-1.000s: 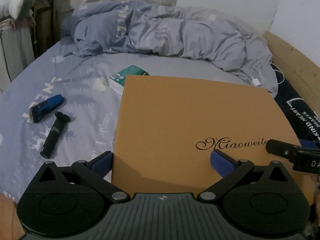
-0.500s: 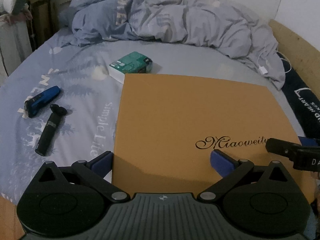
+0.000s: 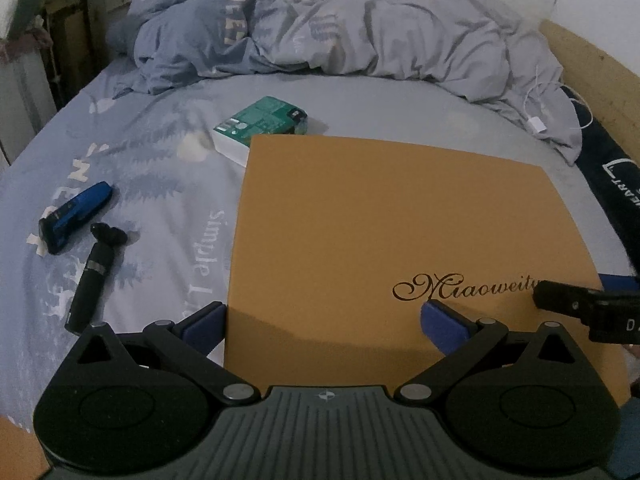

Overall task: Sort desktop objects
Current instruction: 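Lift the orange box off the sheet clamped between both tools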

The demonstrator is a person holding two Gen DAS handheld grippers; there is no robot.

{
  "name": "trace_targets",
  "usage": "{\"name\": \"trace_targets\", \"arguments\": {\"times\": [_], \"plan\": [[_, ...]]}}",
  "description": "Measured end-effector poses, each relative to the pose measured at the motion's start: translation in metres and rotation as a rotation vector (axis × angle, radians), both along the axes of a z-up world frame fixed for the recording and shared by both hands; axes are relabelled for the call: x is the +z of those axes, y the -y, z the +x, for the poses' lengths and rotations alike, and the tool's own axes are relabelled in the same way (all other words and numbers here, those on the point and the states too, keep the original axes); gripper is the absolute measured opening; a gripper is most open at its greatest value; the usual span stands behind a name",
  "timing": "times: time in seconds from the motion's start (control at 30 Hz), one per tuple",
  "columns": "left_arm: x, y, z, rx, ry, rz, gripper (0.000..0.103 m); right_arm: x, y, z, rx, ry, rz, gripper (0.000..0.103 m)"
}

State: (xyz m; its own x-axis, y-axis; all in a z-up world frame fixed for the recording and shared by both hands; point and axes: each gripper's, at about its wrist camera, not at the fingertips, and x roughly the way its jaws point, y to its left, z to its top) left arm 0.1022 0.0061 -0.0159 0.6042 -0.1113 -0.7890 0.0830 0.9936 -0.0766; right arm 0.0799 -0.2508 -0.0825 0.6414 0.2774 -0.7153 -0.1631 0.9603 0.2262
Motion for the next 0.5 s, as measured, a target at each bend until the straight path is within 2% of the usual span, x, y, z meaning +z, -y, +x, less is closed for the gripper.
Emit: {"name": "trace_targets", "arguments": {"times": [0.17,0.23,0.37,0.5], "plan": [[0.001,-0.002,-0.002,-0.001,0.001,0.003,0.103,-0.001,-0.001,0.005,0.005,-0.008,0.005,0.103],[0.006,0.026,-0.021,0.056,-0.010,-0.003,0.103,0.001,-0.001,0.006,0.012,-0.008,0.002,0.103],[0.001,0.020,-0.025,0.066,-0.047,-0.041,0.103,0.006,-0.007,0.005,0.028,-0.001,-0.033,0.103],[0.002,0.020,-0.024,0.064,-0.040,-0.029,0.103,0.006,-0.009,0.003,0.029,-0.012,-0.032,0.103]]}}
